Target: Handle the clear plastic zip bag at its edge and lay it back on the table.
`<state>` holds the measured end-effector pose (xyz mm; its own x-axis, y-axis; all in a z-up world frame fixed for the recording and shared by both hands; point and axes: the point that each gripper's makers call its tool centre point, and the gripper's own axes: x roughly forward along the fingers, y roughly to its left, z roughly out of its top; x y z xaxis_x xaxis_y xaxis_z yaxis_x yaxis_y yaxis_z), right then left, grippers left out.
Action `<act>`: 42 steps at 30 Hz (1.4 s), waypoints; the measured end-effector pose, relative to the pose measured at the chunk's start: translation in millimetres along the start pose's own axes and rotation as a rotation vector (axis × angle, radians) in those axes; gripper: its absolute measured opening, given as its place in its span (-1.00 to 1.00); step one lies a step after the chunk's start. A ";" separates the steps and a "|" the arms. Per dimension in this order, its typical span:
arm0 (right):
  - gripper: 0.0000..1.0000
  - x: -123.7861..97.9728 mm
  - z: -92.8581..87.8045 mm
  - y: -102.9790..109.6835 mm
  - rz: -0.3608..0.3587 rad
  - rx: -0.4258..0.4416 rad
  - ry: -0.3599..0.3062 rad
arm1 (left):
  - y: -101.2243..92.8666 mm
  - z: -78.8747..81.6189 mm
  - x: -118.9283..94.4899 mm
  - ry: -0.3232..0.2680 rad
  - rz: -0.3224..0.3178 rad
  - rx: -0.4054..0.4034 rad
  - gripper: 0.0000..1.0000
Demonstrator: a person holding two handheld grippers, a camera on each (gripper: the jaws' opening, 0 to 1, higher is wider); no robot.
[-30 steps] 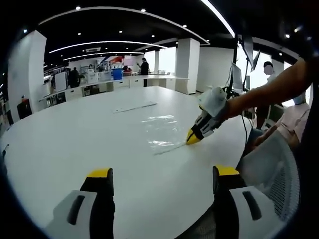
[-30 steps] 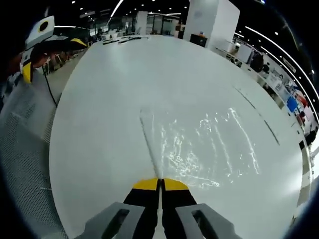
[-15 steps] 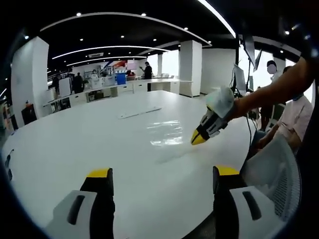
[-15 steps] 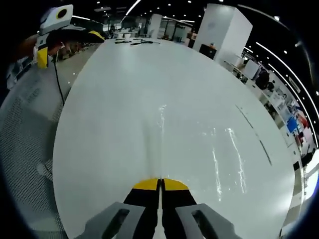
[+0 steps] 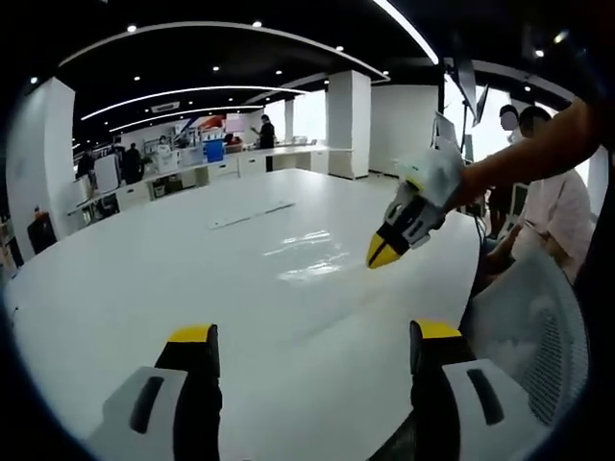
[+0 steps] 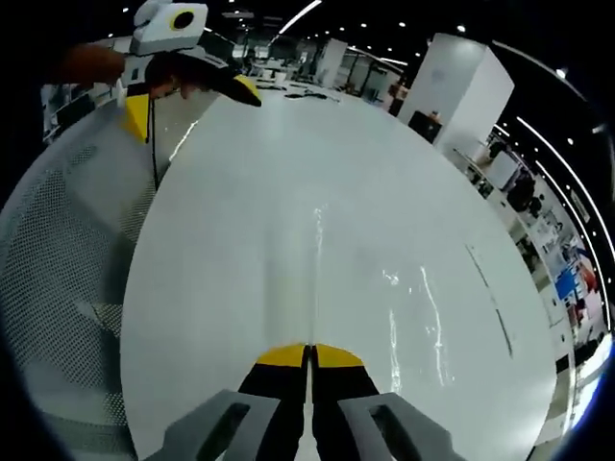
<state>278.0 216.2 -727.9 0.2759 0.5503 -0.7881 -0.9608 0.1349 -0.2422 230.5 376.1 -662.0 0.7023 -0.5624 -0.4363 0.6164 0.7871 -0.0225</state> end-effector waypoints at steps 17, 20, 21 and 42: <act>-1.00 -12.0 9.1 -8.5 0.006 -0.139 0.014 | -5.9 1.8 31.4 0.048 -0.114 0.089 0.52; -1.00 -14.5 9.9 -6.9 0.006 -0.153 0.016 | -10.3 1.7 36.0 0.056 -0.135 0.101 0.50; -1.00 -15.8 10.0 -6.2 0.006 -0.159 0.018 | -11.8 2.0 37.2 0.058 -0.143 0.103 0.49; -1.00 -30.0 21.4 7.1 0.069 -0.210 0.006 | -23.0 2.2 57.8 0.136 -0.197 0.304 0.02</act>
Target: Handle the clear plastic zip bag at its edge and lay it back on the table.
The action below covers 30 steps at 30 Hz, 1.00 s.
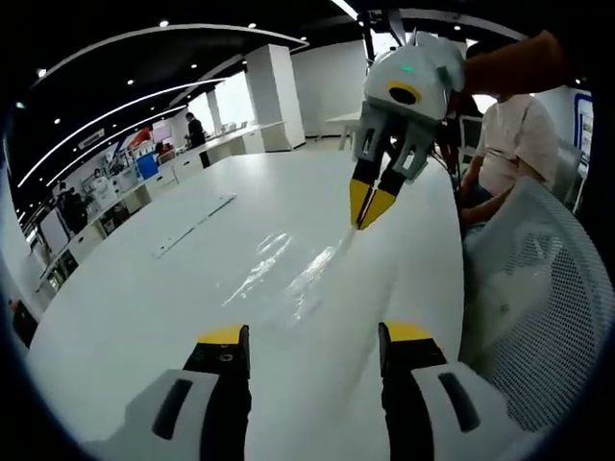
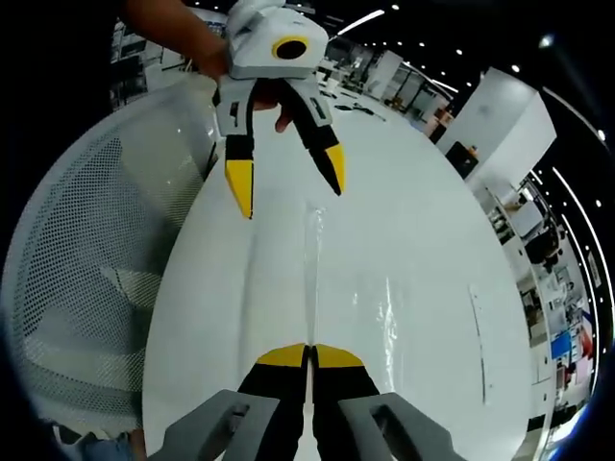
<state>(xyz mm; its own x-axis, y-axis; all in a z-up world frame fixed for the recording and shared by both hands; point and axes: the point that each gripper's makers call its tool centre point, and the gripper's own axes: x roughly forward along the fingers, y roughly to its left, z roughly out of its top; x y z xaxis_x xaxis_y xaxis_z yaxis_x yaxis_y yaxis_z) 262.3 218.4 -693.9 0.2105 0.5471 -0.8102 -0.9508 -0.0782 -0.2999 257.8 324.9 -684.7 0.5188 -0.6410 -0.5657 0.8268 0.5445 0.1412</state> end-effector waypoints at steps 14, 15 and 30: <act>-1.00 -1.2 0.8 19.1 0.096 0.090 -0.008 | -16.3 -2.1 6.9 0.051 -0.045 0.190 -0.29; -1.00 -1.0 0.5 20.6 0.104 0.092 -0.004 | -17.7 -1.5 6.5 0.051 -0.050 0.208 -0.33; -1.00 0.4 0.8 29.1 0.154 0.143 0.010 | -24.3 -11.9 4.7 0.087 -0.102 0.317 -0.81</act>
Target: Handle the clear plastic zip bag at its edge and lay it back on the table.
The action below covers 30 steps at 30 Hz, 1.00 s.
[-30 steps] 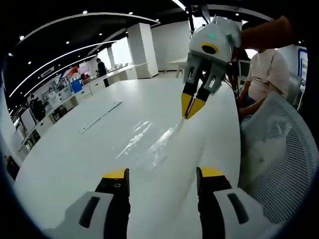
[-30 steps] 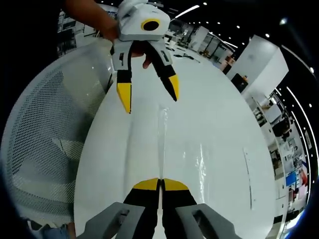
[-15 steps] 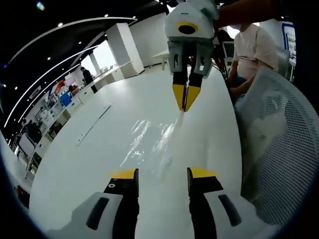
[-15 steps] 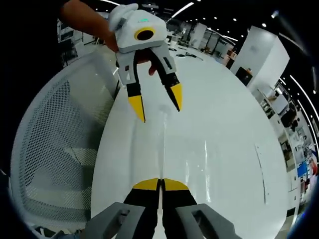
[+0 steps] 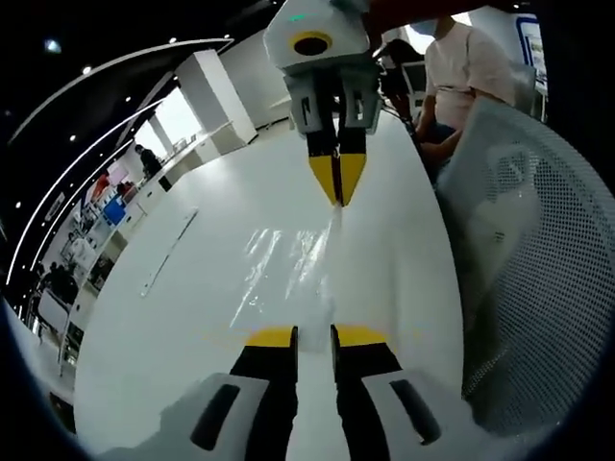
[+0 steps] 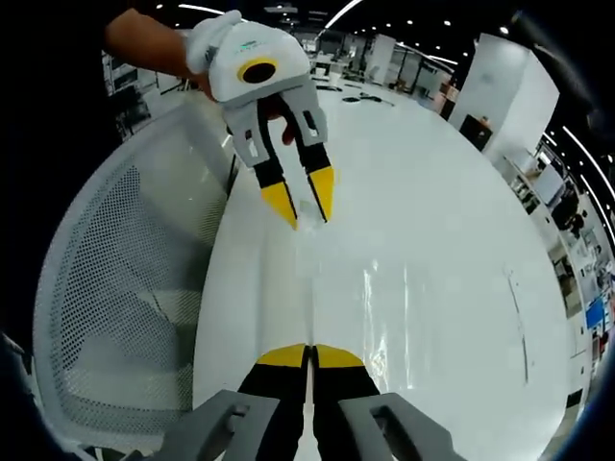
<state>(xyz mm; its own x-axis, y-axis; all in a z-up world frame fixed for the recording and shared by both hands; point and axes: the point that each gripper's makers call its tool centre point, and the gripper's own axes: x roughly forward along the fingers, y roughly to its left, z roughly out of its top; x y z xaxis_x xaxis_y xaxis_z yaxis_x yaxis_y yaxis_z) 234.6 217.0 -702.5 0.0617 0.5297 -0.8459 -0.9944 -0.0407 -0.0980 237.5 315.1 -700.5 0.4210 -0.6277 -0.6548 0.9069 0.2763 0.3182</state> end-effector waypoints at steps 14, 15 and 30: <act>-1.00 -0.8 -3.1 7.6 0.007 0.059 0.010 | -6.6 3.5 3.6 0.004 -0.061 0.021 -1.00; -1.00 -0.6 -3.1 7.5 0.004 0.052 0.012 | -7.2 3.5 3.8 0.004 -0.063 0.027 -1.00; -0.94 7.6 32.2 6.7 -0.010 -0.023 -0.059 | -10.8 15.5 4.7 -0.044 -0.082 0.052 -1.00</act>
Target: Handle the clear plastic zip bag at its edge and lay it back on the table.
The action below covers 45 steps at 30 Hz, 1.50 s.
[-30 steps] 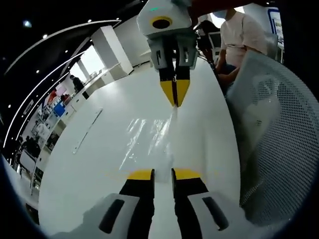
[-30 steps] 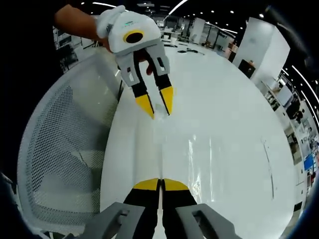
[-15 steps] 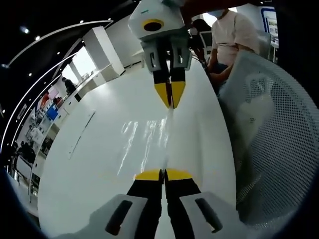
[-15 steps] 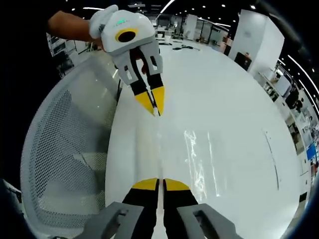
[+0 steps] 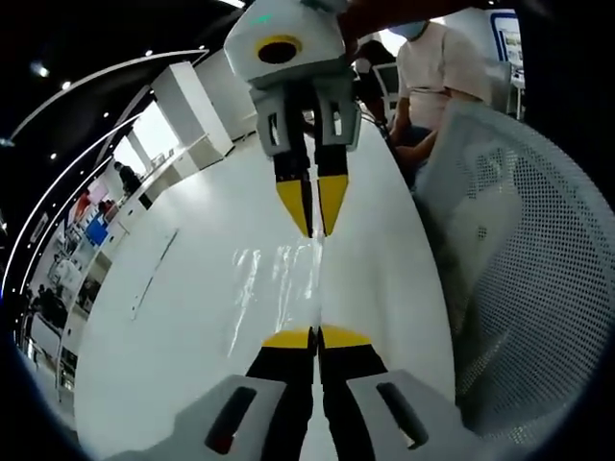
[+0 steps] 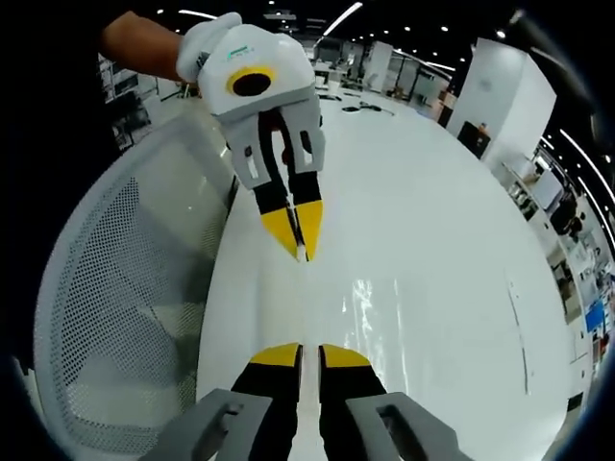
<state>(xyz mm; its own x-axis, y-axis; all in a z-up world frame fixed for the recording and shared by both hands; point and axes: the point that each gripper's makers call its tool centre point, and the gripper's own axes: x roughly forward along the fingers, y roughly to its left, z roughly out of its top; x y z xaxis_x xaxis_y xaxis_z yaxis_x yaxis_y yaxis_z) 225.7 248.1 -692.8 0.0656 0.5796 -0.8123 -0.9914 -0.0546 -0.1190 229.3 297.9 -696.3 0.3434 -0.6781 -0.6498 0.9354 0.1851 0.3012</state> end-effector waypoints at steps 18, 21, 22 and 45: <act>-0.92 15.6 32.3 4.9 0.006 -0.041 -0.063 | -2.6 7.4 6.5 -0.002 -0.015 -0.008 -1.00; -0.92 19.8 34.9 5.8 0.011 -0.044 -0.064 | -2.3 7.7 6.6 -0.003 -0.014 -0.014 -1.00; -0.92 20.8 35.6 6.1 0.012 -0.046 -0.065 | -2.1 8.4 6.5 -0.007 -0.014 -0.019 -1.00; -1.00 31.9 38.4 8.8 0.010 -0.043 -0.039 | -5.0 8.4 4.4 -0.010 -0.009 -0.048 -1.00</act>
<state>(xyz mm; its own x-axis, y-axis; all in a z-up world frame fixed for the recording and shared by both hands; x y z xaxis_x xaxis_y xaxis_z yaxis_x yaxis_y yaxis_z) 214.7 297.3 -697.8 0.0508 0.6100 -0.7908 -0.9861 -0.0950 -0.1366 225.5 287.9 -694.8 0.3341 -0.6870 -0.6454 0.9416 0.2126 0.2611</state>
